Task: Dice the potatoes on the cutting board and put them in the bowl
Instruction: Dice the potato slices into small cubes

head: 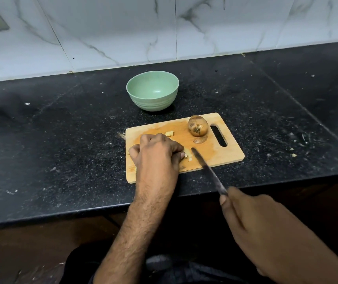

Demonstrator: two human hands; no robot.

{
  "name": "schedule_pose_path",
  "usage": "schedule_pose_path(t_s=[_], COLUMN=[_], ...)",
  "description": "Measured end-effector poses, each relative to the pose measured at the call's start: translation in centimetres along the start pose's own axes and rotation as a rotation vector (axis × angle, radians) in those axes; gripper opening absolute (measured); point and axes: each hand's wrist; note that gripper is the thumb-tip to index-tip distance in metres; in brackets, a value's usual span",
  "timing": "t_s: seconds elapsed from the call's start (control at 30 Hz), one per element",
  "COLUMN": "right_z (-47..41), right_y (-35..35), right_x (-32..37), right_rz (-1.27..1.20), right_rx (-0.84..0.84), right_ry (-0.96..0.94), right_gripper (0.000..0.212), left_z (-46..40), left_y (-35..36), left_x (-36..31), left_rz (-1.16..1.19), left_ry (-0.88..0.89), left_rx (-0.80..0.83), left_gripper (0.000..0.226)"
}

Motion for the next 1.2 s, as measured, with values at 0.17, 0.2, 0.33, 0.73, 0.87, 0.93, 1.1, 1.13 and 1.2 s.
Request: schedule_pose_path(t_s=[0.17,0.2,0.33,0.73,0.87,0.93,1.1,1.13,1.2], right_z=[-2.0,-2.4,-2.7,-3.2,-3.4,-3.5,-3.3,-3.2,-3.1], right_y=[0.6,0.8,0.8,-0.1,-0.2,-0.3,-0.4,-0.4,-0.4], right_x=[-1.0,-1.2,-1.5,-2.3,-2.7,-2.9,-3.4,-3.5,-3.6], right_rz=[-0.015,-0.004,-0.006,0.024,0.05,0.049,0.031,0.03,0.033], right_rx=[-0.072,-0.078,-0.07,-0.128,-0.126,-0.124,-0.103,-0.106,-0.111], right_ry=[-0.007,-0.002,0.009,0.076,0.093,0.101,0.12,0.121,0.125], right_gripper=[0.036,0.036,0.036,0.036,0.036,0.036,0.037,0.037,0.037], left_z=[0.1,0.1,-0.1,-1.3,-2.1,-2.7,-3.3,-3.4,-3.3], left_y=[0.0,0.1,0.8,0.6,1.5,1.9,2.8,2.9,2.8], left_x=[-0.1,-0.3,-0.6,-0.5,-2.3,-3.0,-3.8,-3.8,-3.8], left_rz=[0.016,0.004,-0.052,-0.049,-0.1,-0.111,-0.175,-0.167,-0.13], left_ry=[0.128,0.145,0.132,0.118,0.155,0.11,0.065,0.059,0.053], left_rx=[0.057,0.089,0.156,0.029,0.109,0.124,0.166,0.172,0.163], left_gripper=[0.011,0.016,0.021,0.02,0.029,0.03,0.029,0.027,0.021])
Point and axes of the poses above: each hand's wrist, its own z-axis away from the middle knuckle, its own y-axis out of the palm, x = y × z, and after that the axes turned 3 degrees about z, right-handed
